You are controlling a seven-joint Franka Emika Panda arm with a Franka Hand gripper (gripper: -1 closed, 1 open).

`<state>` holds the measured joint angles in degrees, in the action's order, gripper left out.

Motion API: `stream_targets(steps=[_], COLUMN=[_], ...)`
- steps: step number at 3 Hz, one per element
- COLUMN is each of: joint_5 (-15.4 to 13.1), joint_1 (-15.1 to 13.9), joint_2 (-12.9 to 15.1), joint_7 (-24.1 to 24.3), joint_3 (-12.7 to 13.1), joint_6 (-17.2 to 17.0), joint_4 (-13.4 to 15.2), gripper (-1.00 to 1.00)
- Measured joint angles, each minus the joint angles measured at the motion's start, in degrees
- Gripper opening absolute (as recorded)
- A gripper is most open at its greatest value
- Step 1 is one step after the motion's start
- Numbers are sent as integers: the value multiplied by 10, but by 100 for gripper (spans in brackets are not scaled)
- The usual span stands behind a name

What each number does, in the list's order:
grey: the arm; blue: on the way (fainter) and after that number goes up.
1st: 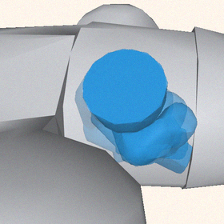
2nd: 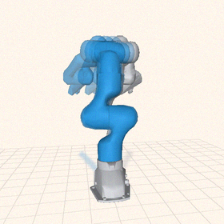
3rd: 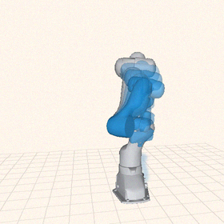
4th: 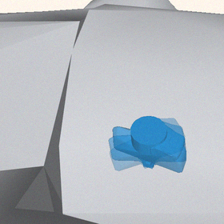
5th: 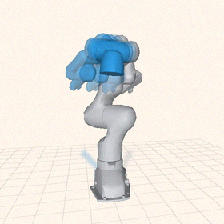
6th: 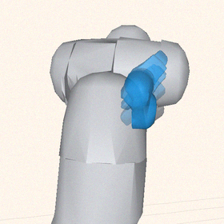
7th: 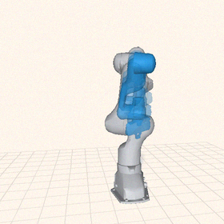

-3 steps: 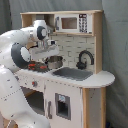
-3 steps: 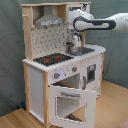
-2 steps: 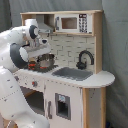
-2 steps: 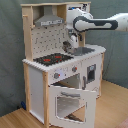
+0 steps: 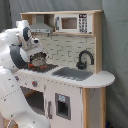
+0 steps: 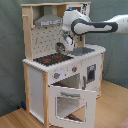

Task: Play with the kitchen

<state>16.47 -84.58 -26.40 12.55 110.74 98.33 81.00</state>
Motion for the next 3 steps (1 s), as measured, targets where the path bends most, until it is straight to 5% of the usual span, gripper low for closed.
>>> stream_targets(steps=[3], joint_5=[4], joint_1=[-104], joint_2=[-31], joint_7=[0], joint_3=[97], joint_6=[0], joint_4=[-104], gripper=[-100])
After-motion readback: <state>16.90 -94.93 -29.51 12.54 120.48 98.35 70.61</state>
